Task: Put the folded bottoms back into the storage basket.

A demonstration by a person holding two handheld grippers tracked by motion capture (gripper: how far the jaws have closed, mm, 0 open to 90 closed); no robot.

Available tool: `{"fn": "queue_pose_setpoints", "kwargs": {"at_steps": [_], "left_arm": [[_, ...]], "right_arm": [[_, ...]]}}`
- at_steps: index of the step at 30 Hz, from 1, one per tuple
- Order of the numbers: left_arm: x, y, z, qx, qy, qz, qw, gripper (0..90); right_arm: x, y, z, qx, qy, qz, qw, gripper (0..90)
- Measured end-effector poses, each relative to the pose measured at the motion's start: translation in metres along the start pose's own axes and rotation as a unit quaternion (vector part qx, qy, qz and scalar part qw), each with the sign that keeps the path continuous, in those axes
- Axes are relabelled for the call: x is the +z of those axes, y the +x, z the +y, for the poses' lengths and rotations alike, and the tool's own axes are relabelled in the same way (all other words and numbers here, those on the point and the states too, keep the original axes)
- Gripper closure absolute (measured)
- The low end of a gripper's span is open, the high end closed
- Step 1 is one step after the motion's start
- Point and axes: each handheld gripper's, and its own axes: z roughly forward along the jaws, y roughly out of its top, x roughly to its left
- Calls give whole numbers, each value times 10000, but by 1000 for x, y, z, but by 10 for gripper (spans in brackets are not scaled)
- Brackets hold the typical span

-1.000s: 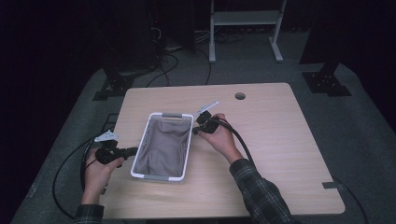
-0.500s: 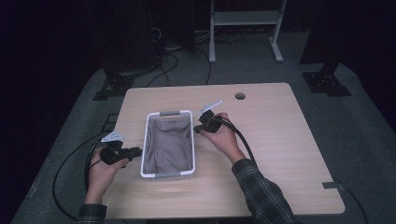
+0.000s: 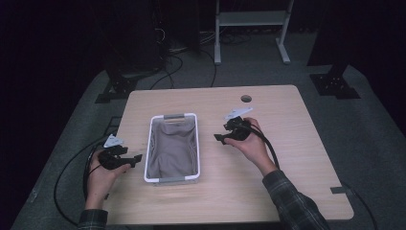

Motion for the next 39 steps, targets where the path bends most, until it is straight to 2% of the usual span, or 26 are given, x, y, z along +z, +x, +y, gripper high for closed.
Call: {"fn": "queue_pose_setpoints", "kwargs": {"at_steps": [6, 10, 17, 21, 23, 28, 31, 34, 36, 39], "left_arm": [[6, 2, -4, -87, 156, -11, 9998, 180], [11, 0, -5, -45, 307, -28, 9995, 167], [19, -1, -11, -29, 489, -49, 9988, 161], [24, -2, -15, 79, 639, -37, 9979, 134], [24, -2, -16, 109, 616, -19, 9980, 119], [25, -1, -20, 293, 519, -75, 9982, 73], [26, -2, -24, 316, 353, -113, 9988, 42], [28, -3, -29, 317, 148, -122, 9993, 0], [28, -3, -31, 315, 59, -113, 9994, 0], [28, -4, -31, 299, 54, -102, 9995, 0]], "right_arm": [[-27, -18, -40, 167, -43, -224, 9996, 358], [-44, -26, -67, 239, 39, -403, 9989, 336], [-68, -42, -115, 466, 407, -602, 9963, 291], [-77, -43, -133, 511, 567, -698, 9946, 279], [-82, -41, -139, 466, 558, -737, 9946, 275], [-88, -36, -153, 447, 524, -627, 9957, 241], [-90, -34, -158, 454, 411, -615, 9962, 211], [-90, -32, -167, 446, 111, -644, 9969, 172], [-92, -31, -168, 459, 121, -664, 9967, 169], [-93, -30, -170, 451, 121, -645, 9968, 164]]}}
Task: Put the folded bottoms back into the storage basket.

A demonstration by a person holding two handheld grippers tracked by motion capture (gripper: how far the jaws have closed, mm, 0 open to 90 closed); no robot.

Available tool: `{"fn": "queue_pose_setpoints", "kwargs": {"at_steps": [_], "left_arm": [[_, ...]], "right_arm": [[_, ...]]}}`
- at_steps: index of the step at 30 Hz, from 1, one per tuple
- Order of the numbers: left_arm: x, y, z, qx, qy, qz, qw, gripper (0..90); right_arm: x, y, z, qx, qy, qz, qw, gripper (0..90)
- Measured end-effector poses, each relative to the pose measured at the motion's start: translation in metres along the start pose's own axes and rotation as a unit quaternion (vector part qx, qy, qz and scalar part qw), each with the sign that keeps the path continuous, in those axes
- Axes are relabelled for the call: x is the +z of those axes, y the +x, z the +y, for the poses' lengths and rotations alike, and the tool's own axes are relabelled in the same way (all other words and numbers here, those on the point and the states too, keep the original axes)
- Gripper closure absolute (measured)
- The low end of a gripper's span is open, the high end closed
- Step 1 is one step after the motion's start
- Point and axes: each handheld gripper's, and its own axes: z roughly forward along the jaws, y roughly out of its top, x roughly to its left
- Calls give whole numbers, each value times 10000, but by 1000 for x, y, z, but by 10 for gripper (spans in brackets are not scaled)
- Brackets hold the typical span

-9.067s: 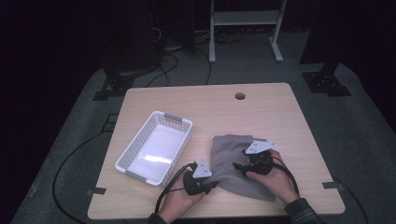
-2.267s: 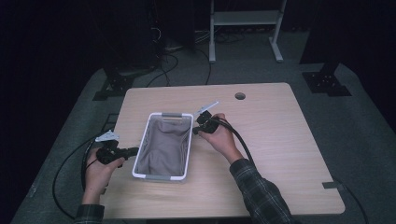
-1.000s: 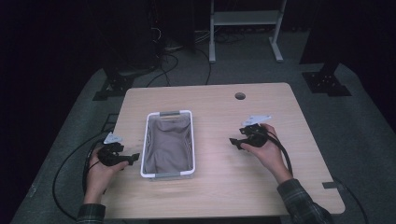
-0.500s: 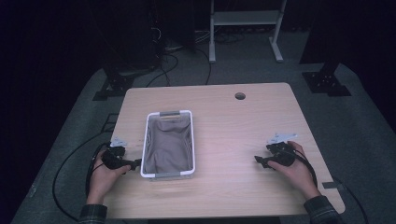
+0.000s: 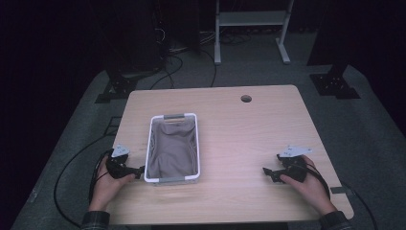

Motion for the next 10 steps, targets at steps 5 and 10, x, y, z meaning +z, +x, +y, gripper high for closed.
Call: {"fn": "queue_pose_setpoints", "kwargs": {"at_steps": [5, 10], "left_arm": [[0, 0, 0, -5, -1, 6, 10000, 0], [0, 0, 0, -4, 0, 6, 10000, 0]], "right_arm": [[0, 0, 0, -3, 3, 4, 10000, 160], [0, 0, 0, 4, 6, 6, 10000, 159]]}}
